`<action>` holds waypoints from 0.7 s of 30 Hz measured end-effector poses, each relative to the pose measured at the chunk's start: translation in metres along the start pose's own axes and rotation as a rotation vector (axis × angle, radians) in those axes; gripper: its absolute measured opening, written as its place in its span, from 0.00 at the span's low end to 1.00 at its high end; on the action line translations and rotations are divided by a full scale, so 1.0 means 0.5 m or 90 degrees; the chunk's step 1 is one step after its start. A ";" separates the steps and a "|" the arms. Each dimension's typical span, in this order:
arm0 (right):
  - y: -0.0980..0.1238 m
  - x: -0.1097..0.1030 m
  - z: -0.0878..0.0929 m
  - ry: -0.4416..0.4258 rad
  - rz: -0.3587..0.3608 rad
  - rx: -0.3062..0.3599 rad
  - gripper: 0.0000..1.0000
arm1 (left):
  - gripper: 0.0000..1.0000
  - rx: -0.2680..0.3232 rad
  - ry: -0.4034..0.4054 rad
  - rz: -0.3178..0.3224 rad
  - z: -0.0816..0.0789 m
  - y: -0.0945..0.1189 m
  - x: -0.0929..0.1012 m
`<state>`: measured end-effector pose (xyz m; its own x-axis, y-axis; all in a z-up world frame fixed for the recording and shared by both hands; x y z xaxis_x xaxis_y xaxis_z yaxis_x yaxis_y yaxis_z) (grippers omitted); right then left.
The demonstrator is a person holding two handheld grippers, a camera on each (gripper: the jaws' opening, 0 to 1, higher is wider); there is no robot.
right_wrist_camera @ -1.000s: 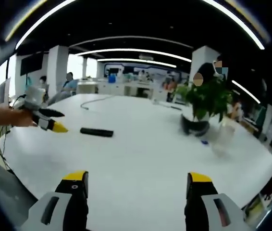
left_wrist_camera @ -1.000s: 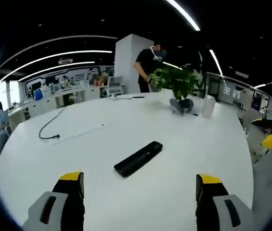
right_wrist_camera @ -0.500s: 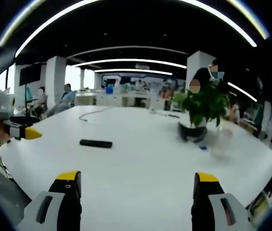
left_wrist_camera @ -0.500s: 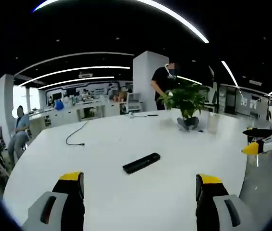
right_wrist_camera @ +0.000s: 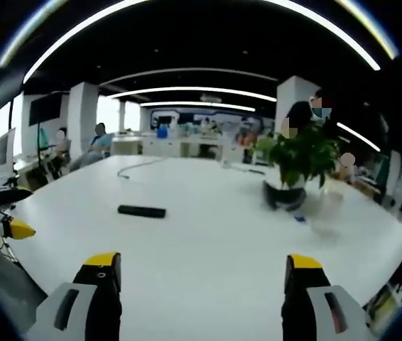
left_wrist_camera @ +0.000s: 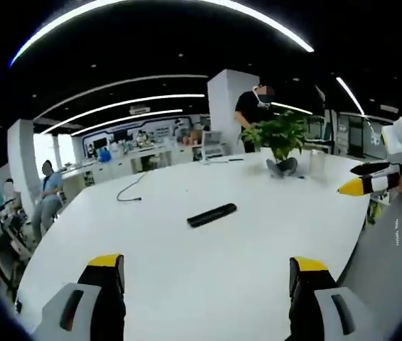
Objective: Press the specified remote control buttons in sequence, fully releasing each button before pressing the next.
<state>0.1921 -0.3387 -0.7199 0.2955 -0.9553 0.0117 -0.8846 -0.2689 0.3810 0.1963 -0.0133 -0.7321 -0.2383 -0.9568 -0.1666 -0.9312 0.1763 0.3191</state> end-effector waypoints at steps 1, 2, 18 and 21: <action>0.001 0.000 -0.001 0.002 0.000 0.002 0.94 | 0.99 -0.002 0.005 0.000 0.004 0.002 0.000; 0.001 0.000 -0.001 0.002 0.000 0.002 0.93 | 0.99 -0.006 0.020 0.013 0.009 0.006 0.007; 0.002 -0.006 0.000 0.002 -0.013 0.002 0.89 | 1.00 0.049 0.039 -0.053 -0.017 0.013 -0.002; 0.003 -0.004 0.000 0.003 -0.010 0.003 0.88 | 1.00 0.052 0.045 -0.070 -0.019 0.016 -0.014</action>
<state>0.1901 -0.3371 -0.7195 0.3103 -0.9506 0.0099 -0.8815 -0.2839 0.3773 0.1930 -0.0076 -0.7194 -0.1171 -0.9847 -0.1292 -0.9706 0.0859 0.2248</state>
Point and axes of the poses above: the point that each gripper's makers call its tool centre point, and the gripper's own axes: y roughly backward along the fingers, x roughly to its right, z roughly out of its underside, the point moved 3 cm from there along y, roughly backward along the fingers, and after that the axes turned 11 degrees about -z, right-handed, at the moved point
